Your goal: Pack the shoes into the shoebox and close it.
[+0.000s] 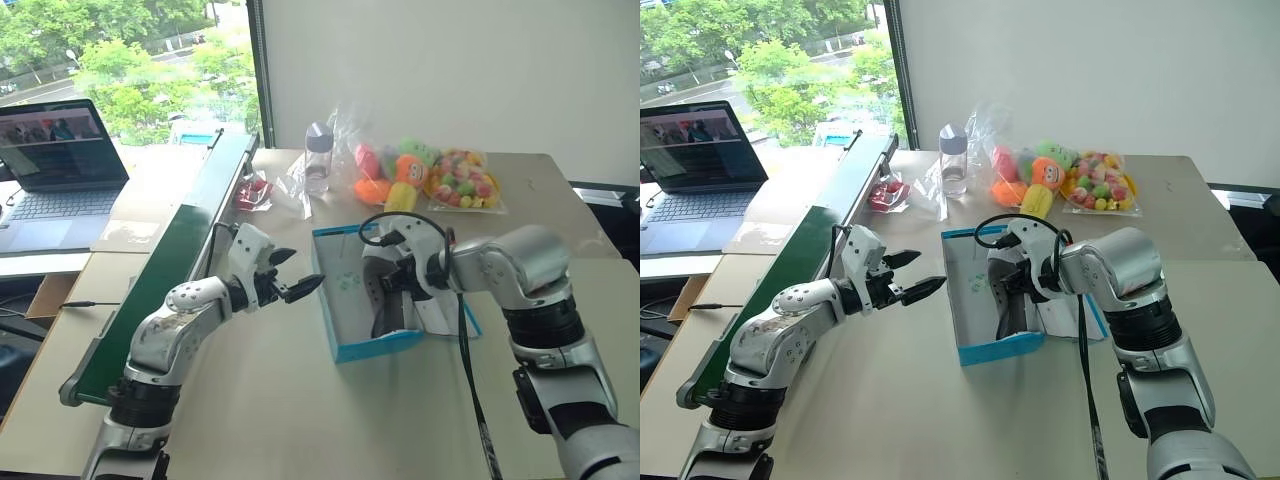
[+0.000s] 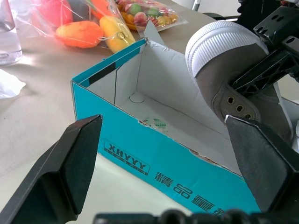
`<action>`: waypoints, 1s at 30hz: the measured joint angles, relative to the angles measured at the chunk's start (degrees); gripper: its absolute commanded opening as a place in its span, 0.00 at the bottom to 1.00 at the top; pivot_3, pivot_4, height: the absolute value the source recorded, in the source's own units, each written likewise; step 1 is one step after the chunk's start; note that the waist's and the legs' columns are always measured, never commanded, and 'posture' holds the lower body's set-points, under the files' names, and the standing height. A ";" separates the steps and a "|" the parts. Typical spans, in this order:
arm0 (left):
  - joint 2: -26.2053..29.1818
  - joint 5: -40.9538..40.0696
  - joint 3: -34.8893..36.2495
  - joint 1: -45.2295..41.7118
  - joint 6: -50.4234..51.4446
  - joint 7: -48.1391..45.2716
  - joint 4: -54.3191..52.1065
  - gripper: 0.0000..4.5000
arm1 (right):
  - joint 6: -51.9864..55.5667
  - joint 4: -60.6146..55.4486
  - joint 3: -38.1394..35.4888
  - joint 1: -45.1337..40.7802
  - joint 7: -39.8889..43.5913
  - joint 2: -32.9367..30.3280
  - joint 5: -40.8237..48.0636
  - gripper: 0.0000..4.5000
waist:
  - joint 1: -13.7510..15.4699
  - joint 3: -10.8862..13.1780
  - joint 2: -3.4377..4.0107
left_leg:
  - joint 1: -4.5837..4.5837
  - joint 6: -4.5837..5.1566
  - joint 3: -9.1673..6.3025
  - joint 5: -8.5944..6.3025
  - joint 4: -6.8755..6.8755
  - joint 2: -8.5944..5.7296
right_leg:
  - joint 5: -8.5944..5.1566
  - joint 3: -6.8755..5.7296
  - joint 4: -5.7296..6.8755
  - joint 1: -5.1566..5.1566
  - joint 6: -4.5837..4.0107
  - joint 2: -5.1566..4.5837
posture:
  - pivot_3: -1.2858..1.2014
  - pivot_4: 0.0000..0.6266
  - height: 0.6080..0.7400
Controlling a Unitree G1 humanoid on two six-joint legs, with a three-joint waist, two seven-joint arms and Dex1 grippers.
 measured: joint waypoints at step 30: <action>-0.01 0.22 0.99 1.79 2.71 3.13 -6.46 1.00 | -11.91 3.86 4.51 -4.32 4.36 8.62 -14.36 0.99 | -0.07 -0.24 -0.34 | -0.03 -0.01 -0.04 0.03 -0.01 0.03 | 0.01 -0.02 0.04 -0.05 0.00 0.00 | 0.52 0.24 1.00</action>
